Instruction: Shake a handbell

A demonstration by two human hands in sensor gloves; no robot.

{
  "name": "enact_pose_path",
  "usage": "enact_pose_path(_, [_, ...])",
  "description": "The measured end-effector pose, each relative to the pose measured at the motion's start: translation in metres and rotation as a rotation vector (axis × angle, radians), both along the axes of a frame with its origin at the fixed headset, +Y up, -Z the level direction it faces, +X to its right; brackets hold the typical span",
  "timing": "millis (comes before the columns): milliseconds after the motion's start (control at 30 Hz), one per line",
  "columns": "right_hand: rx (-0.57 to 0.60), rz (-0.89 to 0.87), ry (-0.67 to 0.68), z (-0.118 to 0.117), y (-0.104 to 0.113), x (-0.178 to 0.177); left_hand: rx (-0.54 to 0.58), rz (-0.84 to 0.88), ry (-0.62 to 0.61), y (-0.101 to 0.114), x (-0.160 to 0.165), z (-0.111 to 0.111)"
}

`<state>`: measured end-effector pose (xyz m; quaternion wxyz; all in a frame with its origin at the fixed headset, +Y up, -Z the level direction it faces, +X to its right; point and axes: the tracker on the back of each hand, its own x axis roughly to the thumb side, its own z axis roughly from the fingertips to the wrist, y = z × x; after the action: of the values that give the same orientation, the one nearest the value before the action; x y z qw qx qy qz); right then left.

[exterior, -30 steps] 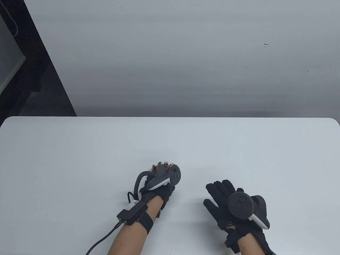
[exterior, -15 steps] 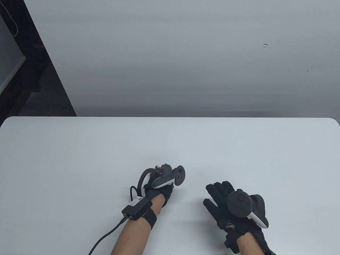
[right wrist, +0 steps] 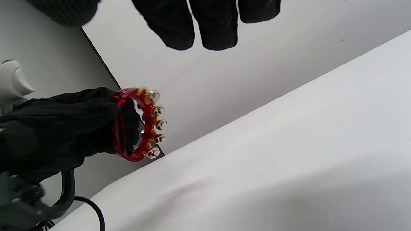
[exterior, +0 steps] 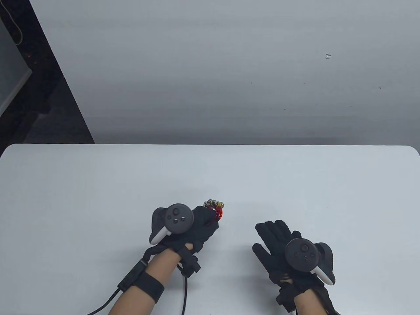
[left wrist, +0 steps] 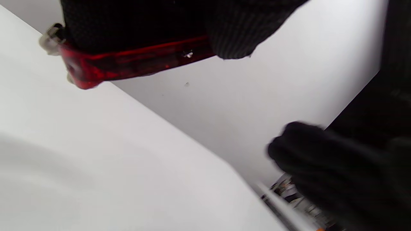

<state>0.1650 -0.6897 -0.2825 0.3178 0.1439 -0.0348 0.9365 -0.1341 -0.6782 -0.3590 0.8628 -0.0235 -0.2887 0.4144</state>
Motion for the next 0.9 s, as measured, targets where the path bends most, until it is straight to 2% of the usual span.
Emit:
enact_pose_path(133, [0.027,-0.027,0.015,0.002,0.001,-0.004,-0.126,0.343,-0.063,-0.006,-0.03,0.034])
enact_pose_path(200, [0.03,-0.031,0.022,0.001,0.0,-0.006,-0.188,0.451,-0.085,-0.014,-0.041,0.045])
enact_pose_path(300, [0.017,-0.03,0.033,0.0,-0.003,-0.01,-0.222,0.5,-0.079,-0.027,-0.05,0.048])
enact_pose_path(600, [-0.023,-0.027,0.038,-0.002,-0.008,-0.012,-0.299,0.403,-0.015,-0.053,-0.052,0.032])
enact_pose_path(667, [-0.03,-0.024,0.035,-0.002,-0.01,-0.011,-0.27,0.417,-0.012,-0.045,-0.051,0.033])
enact_pose_path(733, [-0.035,-0.023,0.034,-0.003,-0.011,-0.011,-0.153,0.445,-0.063,-0.019,-0.048,0.044])
enact_pose_path(833, [-0.038,-0.019,0.039,-0.003,-0.01,-0.012,0.101,0.548,-0.16,0.029,-0.043,0.074])
enact_pose_path(900, [-0.038,-0.013,0.042,-0.003,-0.011,-0.013,0.081,0.515,-0.16,0.025,-0.043,0.07])
